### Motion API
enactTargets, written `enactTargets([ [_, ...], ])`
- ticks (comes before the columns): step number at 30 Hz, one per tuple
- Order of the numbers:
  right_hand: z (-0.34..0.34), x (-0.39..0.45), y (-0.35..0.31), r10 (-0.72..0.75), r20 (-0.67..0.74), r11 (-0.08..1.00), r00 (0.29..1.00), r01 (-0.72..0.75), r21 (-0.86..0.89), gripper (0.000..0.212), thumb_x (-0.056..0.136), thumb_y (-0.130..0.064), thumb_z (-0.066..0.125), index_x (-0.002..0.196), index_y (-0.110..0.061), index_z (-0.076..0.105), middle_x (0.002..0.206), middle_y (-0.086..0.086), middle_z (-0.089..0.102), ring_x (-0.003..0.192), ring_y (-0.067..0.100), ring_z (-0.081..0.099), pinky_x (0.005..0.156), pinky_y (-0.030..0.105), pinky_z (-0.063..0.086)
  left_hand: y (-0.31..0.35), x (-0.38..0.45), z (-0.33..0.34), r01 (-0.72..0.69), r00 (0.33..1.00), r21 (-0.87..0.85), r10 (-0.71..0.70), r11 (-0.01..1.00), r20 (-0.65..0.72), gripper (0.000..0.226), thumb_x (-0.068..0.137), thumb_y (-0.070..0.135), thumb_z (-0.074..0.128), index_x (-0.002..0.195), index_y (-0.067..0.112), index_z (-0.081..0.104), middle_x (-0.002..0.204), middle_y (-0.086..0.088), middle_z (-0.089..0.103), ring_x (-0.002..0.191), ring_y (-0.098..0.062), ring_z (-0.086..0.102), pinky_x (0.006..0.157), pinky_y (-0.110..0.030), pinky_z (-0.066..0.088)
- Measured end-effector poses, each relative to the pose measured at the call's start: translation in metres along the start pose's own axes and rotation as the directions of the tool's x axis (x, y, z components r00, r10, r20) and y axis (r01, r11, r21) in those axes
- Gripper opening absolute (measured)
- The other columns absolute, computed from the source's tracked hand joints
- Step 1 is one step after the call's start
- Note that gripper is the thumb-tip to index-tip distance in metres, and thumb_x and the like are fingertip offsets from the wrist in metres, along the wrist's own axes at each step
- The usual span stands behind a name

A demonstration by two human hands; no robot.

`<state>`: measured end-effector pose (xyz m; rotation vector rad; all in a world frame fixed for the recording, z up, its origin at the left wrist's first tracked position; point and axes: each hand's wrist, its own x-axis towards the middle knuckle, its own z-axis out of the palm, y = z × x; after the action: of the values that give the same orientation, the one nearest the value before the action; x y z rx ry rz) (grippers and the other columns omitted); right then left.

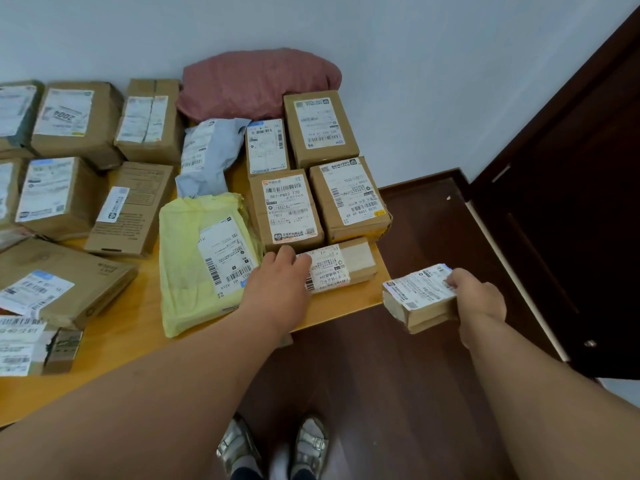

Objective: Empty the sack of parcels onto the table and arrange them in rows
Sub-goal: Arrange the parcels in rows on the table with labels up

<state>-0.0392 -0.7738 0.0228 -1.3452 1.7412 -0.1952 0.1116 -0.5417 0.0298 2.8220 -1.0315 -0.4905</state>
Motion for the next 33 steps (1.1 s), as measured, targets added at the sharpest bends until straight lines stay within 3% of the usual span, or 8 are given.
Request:
enactTargets([
  [2,-0.004,-0.001,0.003,0.013,0.057,1.0,0.998,-0.013,-0.001,0.049,0.069,-0.038,0.063,0.105,-0.005,0.061,0.089,0.009,0.065,0.088,0.029,0.065,0.079,0.045,0.053,0.0,0.0,-0.002,0.031,0.999,-0.025,-0.031,0.999,0.013,0.035,0.093,0.033,0.055,0.125,0.024,0.044,0.123,-0.001,0.044,0.108,-0.023,0.046,0.089,-0.04,0.048],
  [4,-0.001,-0.004,0.004,0.078,0.252,0.997,0.965,-0.077,-0.012,0.039,0.072,-0.035,0.063,0.102,-0.01,0.065,0.093,0.011,0.072,0.088,0.029,0.067,0.074,0.039,0.049,-0.001,0.0,-0.003,0.061,0.998,-0.056,-0.06,0.997,0.008,0.032,0.093,0.035,0.058,0.12,0.023,0.045,0.121,-0.001,0.045,0.108,-0.023,0.049,0.089,-0.042,0.05],
  [8,0.02,-0.022,0.001,0.166,0.564,0.985,0.809,-0.112,-0.13,0.028,0.085,-0.028,0.065,0.11,-0.014,0.067,0.105,0.009,0.076,0.093,0.024,0.065,0.077,0.034,0.043,0.0,-0.001,-0.007,0.132,0.991,-0.175,-0.125,0.976,0.047,0.033,0.094,0.036,0.061,0.118,0.019,0.046,0.121,-0.003,0.042,0.103,-0.027,0.057,0.082,-0.041,0.052],
  [11,0.039,-0.037,0.0,0.151,0.673,0.988,0.724,-0.106,-0.108,0.027,0.089,-0.012,0.069,0.114,-0.007,0.061,0.107,0.011,0.074,0.094,0.02,0.068,0.068,0.032,0.054,-0.003,-0.001,-0.007,0.16,0.987,-0.28,-0.153,0.947,0.048,0.026,0.097,0.032,0.057,0.117,0.017,0.05,0.124,-0.004,0.042,0.099,-0.026,0.057,0.08,-0.038,0.049],
  [14,0.052,-0.046,0.005,0.144,0.688,0.988,0.711,-0.136,-0.066,0.03,0.089,-0.002,0.069,0.115,-0.008,0.055,0.108,0.013,0.073,0.099,0.026,0.071,0.071,0.039,0.061,-0.009,-0.004,-0.005,0.131,0.991,-0.359,-0.133,0.924,0.019,0.026,0.101,0.035,0.048,0.119,0.016,0.054,0.124,-0.002,0.044,0.103,-0.024,0.057,0.084,-0.035,0.048],
  [17,0.06,-0.052,0.007,0.146,0.685,0.987,0.713,-0.156,-0.048,0.019,0.095,-0.002,0.062,0.111,-0.01,0.058,0.107,0.013,0.073,0.101,0.025,0.07,0.079,0.04,0.06,-0.016,-0.012,-0.005,0.048,0.999,-0.347,-0.04,0.937,0.031,0.047,0.096,0.055,0.05,0.129,0.021,0.052,0.131,0.001,0.043,0.117,-0.02,0.051,0.094,-0.034,0.045],
  [22,0.068,-0.057,0.006,0.14,0.651,0.982,0.746,-0.022,-0.186,0.027,0.097,-0.017,0.061,0.123,-0.011,0.056,0.112,0.011,0.07,0.096,0.027,0.07,0.071,0.039,0.061,-0.023,-0.025,0.003,-0.114,0.985,-0.016,0.115,0.993,0.127,0.097,0.069,0.08,0.06,0.146,0.031,0.031,0.15,0.003,0.023,0.135,-0.023,0.029,0.115,-0.043,0.029],
  [33,0.079,-0.059,0.001,0.094,0.562,0.995,0.821,-0.057,-0.084,0.029,0.095,-0.01,0.062,0.121,-0.011,0.051,0.106,0.011,0.071,0.094,0.022,0.07,0.064,0.037,0.06,-0.019,-0.03,0.022,-0.114,0.993,0.04,0.113,0.993,0.03,0.084,0.082,0.063,0.061,0.149,0.028,0.024,0.146,-0.001,0.023,0.133,-0.025,0.031,0.113,-0.043,0.031],
])
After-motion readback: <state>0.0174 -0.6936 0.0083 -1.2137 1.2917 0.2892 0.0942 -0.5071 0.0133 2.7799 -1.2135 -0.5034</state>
